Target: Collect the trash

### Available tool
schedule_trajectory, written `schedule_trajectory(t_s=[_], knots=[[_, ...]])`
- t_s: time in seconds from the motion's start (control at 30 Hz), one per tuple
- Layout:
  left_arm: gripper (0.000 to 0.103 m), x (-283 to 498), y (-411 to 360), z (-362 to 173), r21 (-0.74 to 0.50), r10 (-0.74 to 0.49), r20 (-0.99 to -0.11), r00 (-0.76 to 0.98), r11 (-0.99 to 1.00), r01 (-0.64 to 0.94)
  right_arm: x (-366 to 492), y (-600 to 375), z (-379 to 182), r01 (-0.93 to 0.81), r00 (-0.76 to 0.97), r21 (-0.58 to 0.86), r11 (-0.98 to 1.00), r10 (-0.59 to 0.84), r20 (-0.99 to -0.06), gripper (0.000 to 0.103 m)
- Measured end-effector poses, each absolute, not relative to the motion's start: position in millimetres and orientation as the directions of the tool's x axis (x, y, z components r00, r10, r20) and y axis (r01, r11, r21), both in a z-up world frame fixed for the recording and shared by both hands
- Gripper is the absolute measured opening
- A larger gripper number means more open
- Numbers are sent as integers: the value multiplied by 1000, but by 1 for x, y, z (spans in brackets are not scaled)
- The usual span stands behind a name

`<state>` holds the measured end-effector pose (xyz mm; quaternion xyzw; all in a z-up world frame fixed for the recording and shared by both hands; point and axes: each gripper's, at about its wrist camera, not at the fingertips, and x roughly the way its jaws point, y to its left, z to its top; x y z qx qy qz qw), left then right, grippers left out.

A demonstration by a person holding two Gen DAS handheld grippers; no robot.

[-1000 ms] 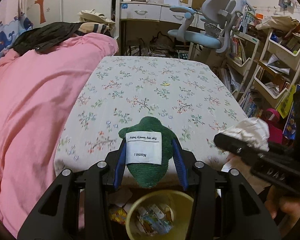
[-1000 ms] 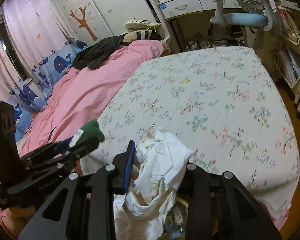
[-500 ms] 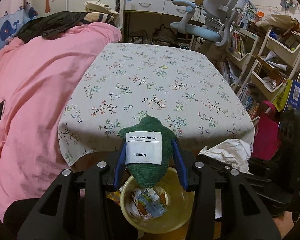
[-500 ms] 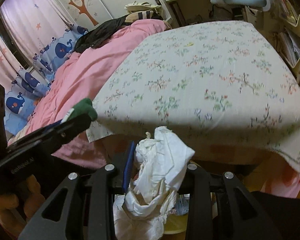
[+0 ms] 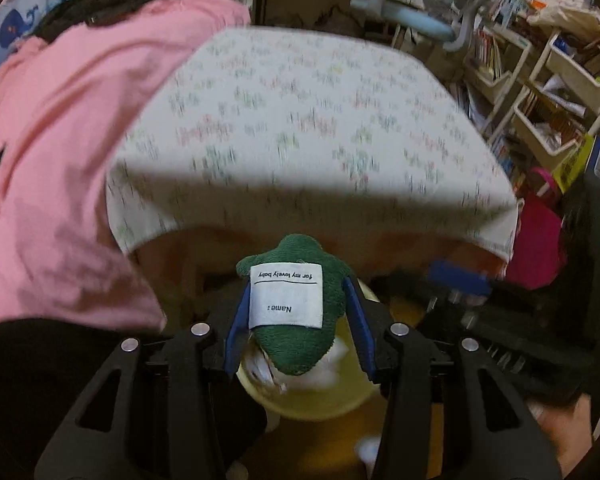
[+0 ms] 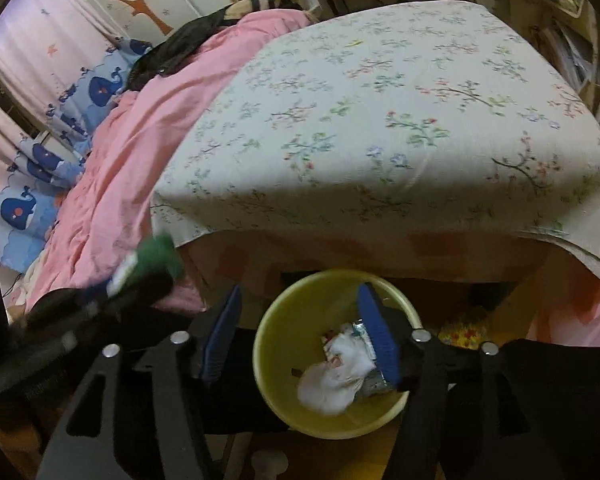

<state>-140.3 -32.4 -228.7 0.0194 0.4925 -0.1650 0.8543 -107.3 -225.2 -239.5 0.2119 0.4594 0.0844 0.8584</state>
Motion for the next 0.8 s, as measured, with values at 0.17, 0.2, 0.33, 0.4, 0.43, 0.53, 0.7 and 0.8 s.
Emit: schedule_trajectory(t_s=[0.17, 0.2, 0.33, 0.4, 0.43, 0.53, 0.7, 0.8], knots=[[58, -150, -34, -246, -122, -248, -881, 404, 942, 313, -113, -230, -235, 66, 591, 439, 896, 320, -741, 68], [64, -151, -34, -246, -110, -236, -882, 409, 945, 308, -115, -230, -233, 65, 599, 432, 900, 311, -738, 68], [74, -152, -31, -232, -92, -225, -856, 466, 953, 290, -117, -228, -223, 62, 647, 378, 924, 251, -720, 75], [81, -152, -29, -221, -66, -206, -829, 521, 959, 274, -118, -227, -217, 66, 671, 344, 937, 213, -710, 77], [82, -152, -29, -216, -59, -203, -815, 542, 961, 271, -119, -227, -215, 71, 681, 328, 942, 194, -706, 80], [87, -148, -29, -200, -41, -193, -772, 606, 966, 256, -120, -225, -206, 88, 718, 263, 961, 121, -685, 87], [95, -131, -27, -171, -5, -168, -685, 709, 974, 225, -114, -231, -182, 124, 787, 168, 978, 6, -617, 93], [96, -113, -27, -153, 6, -158, -631, 759, 978, 209, -107, -238, -167, 141, 822, 125, 982, -45, -568, 96]])
